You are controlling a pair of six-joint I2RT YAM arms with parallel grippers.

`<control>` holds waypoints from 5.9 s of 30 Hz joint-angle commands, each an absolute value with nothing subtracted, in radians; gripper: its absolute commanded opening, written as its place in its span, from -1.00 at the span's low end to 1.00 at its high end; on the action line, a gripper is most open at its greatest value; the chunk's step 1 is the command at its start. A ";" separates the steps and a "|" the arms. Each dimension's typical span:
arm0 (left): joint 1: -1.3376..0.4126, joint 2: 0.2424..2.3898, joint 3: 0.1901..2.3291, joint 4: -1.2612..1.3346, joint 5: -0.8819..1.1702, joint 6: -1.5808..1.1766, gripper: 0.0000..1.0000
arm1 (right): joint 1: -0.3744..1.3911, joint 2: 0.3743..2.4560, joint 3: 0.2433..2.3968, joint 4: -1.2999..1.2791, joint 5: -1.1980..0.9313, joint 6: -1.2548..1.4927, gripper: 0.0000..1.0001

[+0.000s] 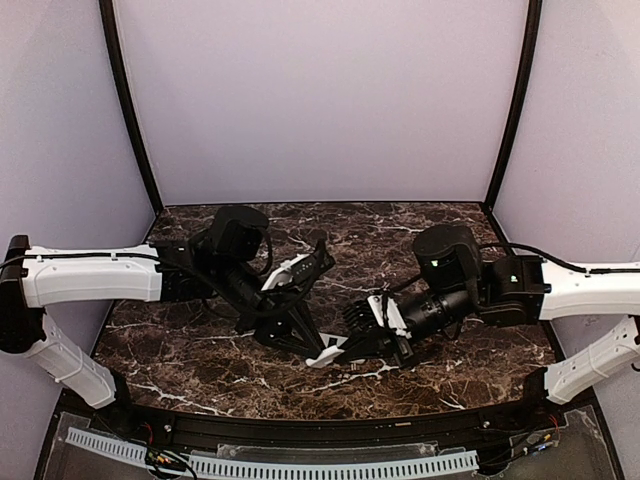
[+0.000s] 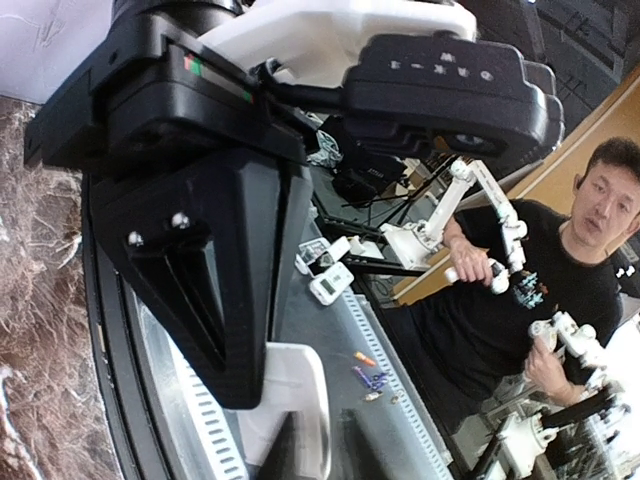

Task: Load the batteries into the remote control
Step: Pass from the left arm to the right, then pass from the right arm to the left, then load the battery cover onto the remote control without the battery cover.

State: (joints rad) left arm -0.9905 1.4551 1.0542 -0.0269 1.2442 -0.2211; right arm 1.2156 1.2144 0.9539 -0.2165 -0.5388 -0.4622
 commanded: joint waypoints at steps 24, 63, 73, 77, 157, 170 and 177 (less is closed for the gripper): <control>-1.023 1.325 1.051 -0.311 0.563 0.114 -0.04 | 1.041 1.339 1.015 -0.268 -0.683 -0.145 -1.00; -0.936 1.349 0.915 0.009 0.751 -0.195 -0.99 | 0.906 1.142 0.826 -0.062 -0.442 -0.091 0.96; -0.861 1.434 0.674 0.601 0.752 -0.804 -0.99 | 0.904 1.134 0.664 0.047 -0.270 -0.066 0.97; -0.858 1.475 0.607 0.736 0.672 -0.905 -0.99 | 0.907 1.230 0.659 0.040 -0.296 -0.129 0.97; -0.765 1.905 0.520 1.180 0.651 -1.161 -0.99 | 0.954 1.786 0.872 0.004 -0.322 -0.350 0.45; -0.765 1.928 0.528 1.177 0.653 -1.161 -0.99 | 0.954 1.794 0.875 0.003 -0.325 -0.348 0.42; -0.764 1.941 0.530 1.192 0.650 -1.168 -0.99 | 0.954 1.797 0.879 -0.021 -0.323 -0.348 0.41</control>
State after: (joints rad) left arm -0.7700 1.9343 0.5179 1.1664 0.6388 -1.1641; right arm 0.9443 1.7748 0.8570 -0.0025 -0.3344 -0.3435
